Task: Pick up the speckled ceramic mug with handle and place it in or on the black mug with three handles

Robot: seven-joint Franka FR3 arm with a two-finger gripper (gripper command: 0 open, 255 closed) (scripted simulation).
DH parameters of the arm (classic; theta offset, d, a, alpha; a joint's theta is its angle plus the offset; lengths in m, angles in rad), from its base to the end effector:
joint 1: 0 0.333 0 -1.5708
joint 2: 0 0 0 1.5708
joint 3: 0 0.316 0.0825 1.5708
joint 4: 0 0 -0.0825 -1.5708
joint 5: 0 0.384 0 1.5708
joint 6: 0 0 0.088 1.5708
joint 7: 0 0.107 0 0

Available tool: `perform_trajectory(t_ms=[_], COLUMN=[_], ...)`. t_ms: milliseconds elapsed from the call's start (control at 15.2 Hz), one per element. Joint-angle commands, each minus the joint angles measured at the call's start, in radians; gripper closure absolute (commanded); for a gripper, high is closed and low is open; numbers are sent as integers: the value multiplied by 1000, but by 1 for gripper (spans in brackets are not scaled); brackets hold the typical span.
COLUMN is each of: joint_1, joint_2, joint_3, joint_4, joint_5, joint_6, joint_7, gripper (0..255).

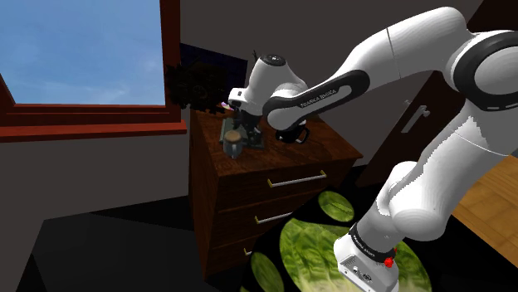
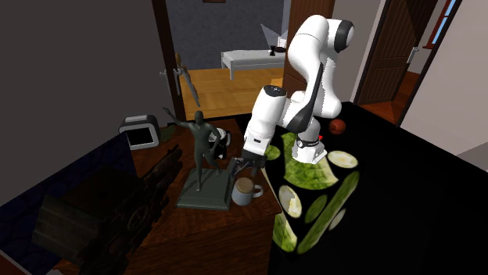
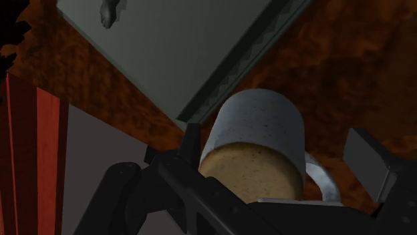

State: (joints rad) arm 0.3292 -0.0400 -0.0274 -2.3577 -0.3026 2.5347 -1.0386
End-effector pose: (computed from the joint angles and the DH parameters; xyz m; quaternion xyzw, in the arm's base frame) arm 0.4919 0.1566 0.3658 0.6996 0.6996 0.0645 0.1303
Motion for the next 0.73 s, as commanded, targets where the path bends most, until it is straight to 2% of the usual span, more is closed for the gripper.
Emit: perform_trajectory(t_ms=[0,198,264,660], joint_1=[0,0,0,-1], joint_2=[1,1,1,-7], joint_3=[0,0,0,-1], joint_4=[0,0,0,-5], joint_5=[-1,-1,-1,1], joint_6=[2,1,1,-2], joint_7=[1,0,0,-2], gripper=[0,0,255,255])
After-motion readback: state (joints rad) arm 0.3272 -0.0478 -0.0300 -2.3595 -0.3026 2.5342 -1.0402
